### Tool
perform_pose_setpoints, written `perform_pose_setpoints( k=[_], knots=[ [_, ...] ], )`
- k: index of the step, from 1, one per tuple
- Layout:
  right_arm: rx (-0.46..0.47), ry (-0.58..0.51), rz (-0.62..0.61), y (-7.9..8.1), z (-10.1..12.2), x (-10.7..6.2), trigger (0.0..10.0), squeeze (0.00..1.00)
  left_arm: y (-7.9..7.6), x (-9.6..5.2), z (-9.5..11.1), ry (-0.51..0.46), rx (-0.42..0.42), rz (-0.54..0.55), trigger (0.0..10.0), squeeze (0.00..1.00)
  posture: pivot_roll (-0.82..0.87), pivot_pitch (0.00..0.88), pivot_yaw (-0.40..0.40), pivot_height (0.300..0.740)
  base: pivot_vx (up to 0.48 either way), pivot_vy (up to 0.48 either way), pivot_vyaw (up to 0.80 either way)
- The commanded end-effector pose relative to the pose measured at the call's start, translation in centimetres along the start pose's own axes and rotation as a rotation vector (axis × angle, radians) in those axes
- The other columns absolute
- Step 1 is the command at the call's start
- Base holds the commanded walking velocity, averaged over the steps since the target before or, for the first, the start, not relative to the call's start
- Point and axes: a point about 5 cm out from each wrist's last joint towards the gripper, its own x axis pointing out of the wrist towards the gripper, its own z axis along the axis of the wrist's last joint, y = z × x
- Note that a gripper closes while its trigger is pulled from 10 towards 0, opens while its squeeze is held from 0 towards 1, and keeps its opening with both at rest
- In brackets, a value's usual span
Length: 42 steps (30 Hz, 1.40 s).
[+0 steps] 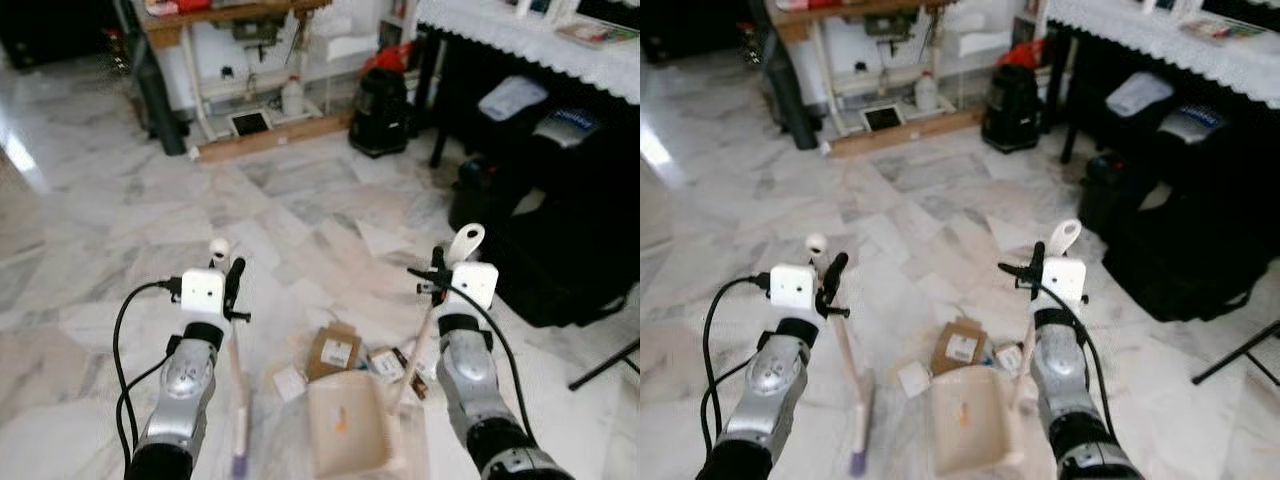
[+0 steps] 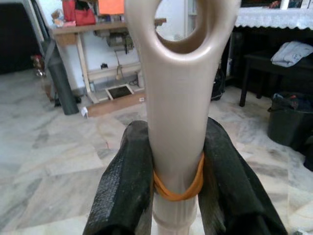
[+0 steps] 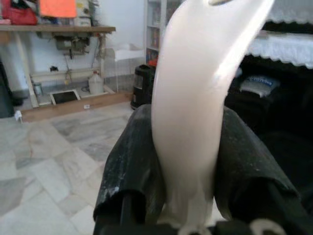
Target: Sweep floor
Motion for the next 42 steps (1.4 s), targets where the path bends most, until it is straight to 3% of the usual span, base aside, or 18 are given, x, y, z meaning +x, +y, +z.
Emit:
perform_pose_setpoints(
  k=[1,42],
  knots=[
    [0.024,-0.048,-0.02,-0.23,1.03,0.6,10.0,0.0,-0.23,0.51,0.86,-0.038,0.013,-0.012,10.0,0.0,0.12,0.0,0.025,0.74,0.0,0.322,0.0],
    [0.024,-0.047,-0.021,-0.28,1.11,0.76,10.0,0.0,-0.32,0.56,0.87,-0.04,0.013,-0.016,10.0,0.0,0.12,0.0,0.024,0.74,0.0,0.322,-0.48]
  ],
)
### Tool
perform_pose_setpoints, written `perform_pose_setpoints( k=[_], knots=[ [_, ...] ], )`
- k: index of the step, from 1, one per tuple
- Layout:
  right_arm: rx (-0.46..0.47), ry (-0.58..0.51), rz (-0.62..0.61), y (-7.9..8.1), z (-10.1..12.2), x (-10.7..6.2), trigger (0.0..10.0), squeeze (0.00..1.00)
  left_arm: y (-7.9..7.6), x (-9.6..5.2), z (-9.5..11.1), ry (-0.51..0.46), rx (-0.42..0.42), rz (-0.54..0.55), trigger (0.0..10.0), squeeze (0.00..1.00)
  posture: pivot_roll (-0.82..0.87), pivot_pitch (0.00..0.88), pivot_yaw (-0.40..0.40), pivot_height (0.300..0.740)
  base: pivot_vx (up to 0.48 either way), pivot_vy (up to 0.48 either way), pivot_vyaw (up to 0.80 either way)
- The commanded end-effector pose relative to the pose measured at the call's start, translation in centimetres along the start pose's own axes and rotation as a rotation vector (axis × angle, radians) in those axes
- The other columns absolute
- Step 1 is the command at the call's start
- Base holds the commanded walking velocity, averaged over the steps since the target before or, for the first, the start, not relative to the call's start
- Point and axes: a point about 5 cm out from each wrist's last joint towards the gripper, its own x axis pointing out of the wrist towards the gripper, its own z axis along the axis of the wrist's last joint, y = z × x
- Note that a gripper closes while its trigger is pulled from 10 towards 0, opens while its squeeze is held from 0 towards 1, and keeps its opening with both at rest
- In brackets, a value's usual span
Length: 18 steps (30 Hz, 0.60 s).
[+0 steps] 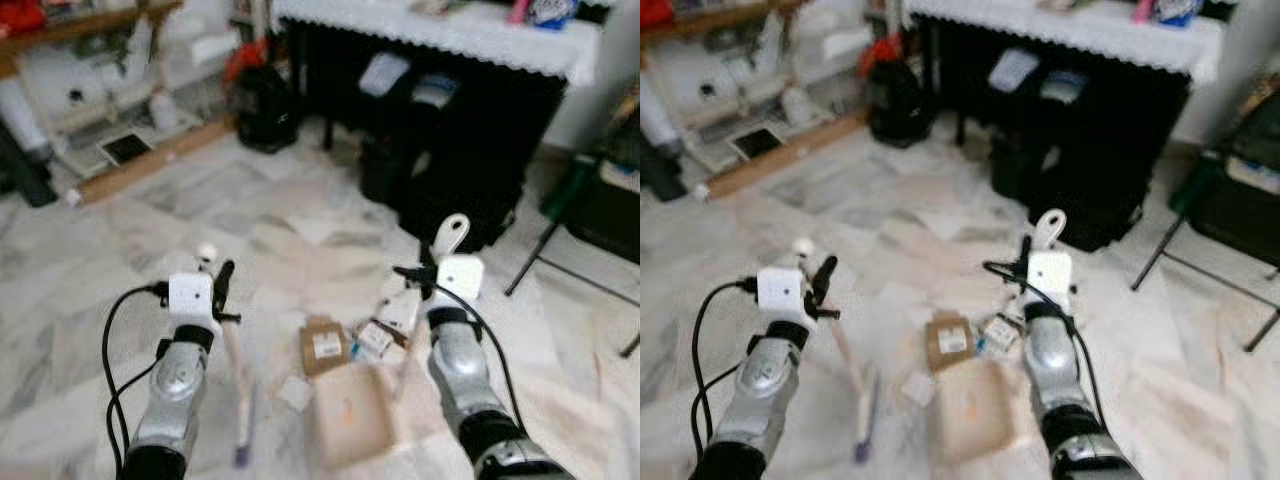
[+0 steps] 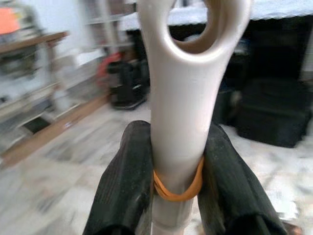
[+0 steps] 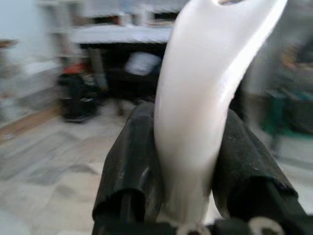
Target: Sweep floor
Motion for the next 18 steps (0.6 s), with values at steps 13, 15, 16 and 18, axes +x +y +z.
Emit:
perform_pose_setpoints(
  k=[13,15,16,18],
  knots=[
    [-0.047,-0.052,0.005,-0.34,0.86,0.41,10.0,0.0,0.11,0.19,0.45,-0.024,-0.012,0.009,10.0,0.0,0.12,0.0,0.023,0.74,0.0,0.323,-0.08],
    [-0.042,-0.05,0.003,-0.32,0.84,0.39,10.0,0.0,0.13,0.21,0.48,-0.025,-0.013,0.009,10.0,0.0,0.12,0.0,0.023,0.74,0.0,0.322,0.0],
    [-0.042,-0.05,0.003,-0.32,0.84,0.39,10.0,0.0,0.13,0.21,0.48,-0.025,-0.013,0.009,10.0,0.0,0.12,0.0,0.023,0.74,0.0,0.322,0.0],
    [-0.04,-0.043,0.0,-0.31,0.76,0.39,10.0,0.0,0.16,0.22,0.49,-0.026,-0.014,0.008,10.0,0.0,0.12,0.0,0.024,0.74,0.0,0.322,0.0]
  ],
)
